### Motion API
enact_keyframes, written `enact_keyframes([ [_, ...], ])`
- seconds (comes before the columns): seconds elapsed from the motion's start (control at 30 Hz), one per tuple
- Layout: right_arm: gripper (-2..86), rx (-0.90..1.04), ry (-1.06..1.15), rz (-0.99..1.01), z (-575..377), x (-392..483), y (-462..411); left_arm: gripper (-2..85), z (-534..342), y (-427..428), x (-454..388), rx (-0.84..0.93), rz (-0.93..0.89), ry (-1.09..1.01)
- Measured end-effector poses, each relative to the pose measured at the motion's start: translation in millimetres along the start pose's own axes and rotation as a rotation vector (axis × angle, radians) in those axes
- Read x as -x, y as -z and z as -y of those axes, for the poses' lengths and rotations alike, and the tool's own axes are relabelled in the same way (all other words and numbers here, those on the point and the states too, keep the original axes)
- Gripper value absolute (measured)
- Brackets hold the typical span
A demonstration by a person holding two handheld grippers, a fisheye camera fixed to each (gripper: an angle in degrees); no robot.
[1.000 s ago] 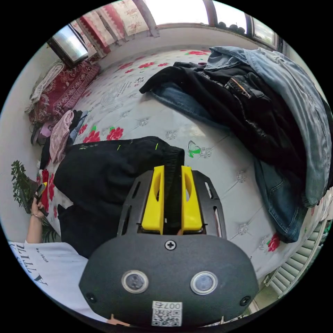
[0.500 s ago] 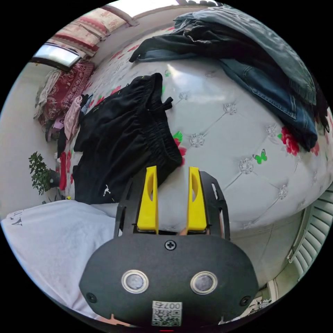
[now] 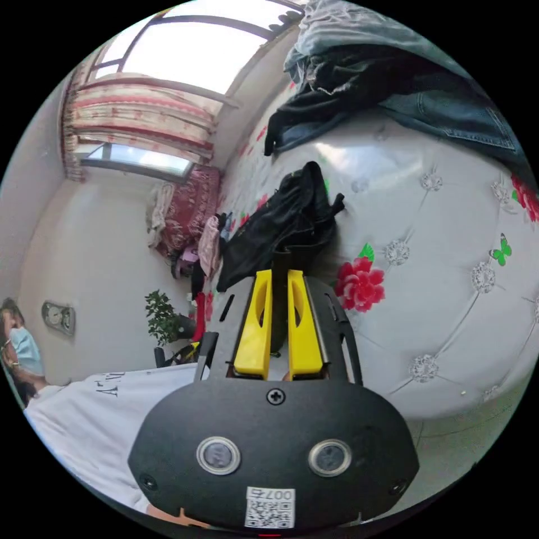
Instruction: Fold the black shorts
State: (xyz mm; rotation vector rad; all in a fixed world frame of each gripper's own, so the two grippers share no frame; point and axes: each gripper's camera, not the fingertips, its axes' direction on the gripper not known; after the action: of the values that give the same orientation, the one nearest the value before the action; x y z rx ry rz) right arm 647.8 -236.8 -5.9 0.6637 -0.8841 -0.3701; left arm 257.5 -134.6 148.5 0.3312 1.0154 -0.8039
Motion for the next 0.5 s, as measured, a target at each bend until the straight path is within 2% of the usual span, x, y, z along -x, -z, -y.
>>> enact_keyframes([
  [0.1,5.4,-0.079,0.037,0.114,-5.5,10.2,38.1,-0.9,-1.1,68.4,14.2,-0.203,-0.278,-0.014],
  [0.17,5.2,-0.068,0.022,0.114,-10.0,6.5,48.7,-0.9,-1.8,92.4,22.6,-0.235,-0.286,-0.033],
  [0.3,4.8,-0.021,-0.034,0.088,-32.5,-14.5,50.9,-1.0,-7.5,91.2,49.9,-0.143,-0.208,-0.018],
  [0.5,4.7,-0.016,-0.070,0.122,-56.1,-24.9,58.3,-0.9,3.2,80.2,68.0,-0.068,-0.261,-0.002],
])
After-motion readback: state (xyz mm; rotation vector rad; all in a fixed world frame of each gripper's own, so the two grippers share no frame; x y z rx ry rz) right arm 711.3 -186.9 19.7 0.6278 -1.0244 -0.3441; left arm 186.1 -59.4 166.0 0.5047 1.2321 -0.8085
